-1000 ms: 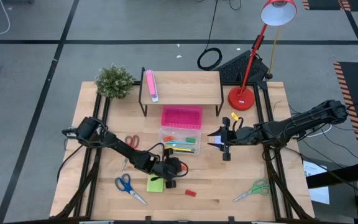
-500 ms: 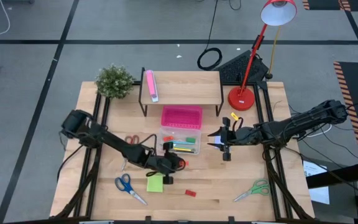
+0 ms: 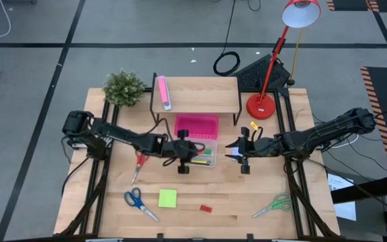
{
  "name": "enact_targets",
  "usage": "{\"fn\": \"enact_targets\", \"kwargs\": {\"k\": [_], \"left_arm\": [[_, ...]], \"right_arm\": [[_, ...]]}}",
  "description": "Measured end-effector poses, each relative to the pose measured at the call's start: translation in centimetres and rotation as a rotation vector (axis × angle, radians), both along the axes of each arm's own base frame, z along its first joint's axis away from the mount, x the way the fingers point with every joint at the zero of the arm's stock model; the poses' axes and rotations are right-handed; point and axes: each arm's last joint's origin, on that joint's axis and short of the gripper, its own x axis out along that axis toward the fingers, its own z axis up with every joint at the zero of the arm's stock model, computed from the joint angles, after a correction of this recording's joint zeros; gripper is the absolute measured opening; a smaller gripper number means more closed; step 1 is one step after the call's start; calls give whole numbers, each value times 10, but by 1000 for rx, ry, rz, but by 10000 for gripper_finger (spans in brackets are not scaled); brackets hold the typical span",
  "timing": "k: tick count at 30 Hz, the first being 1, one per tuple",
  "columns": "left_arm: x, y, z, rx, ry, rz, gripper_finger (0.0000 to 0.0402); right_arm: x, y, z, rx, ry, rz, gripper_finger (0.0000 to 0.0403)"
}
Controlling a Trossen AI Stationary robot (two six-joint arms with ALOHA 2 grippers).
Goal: Pack school essentials
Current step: Put the orange eraser into the supply box
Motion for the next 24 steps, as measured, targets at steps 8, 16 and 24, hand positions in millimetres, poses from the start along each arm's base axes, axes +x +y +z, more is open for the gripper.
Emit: {"fn": "enact_targets", "kwargs": {"k": [8,16,24], "left_arm": [[-3,22,-14,-17,117,42,104],[1,26,-33,-47,184,37,104],[2,29,-46,-35,232,52,104]], "right_arm": [[-2,-1,-4,12,42,-14,157],[-3,-1,-5,10,52,-15,157],[-3,-1,-5,13,56,-20,157]]}}
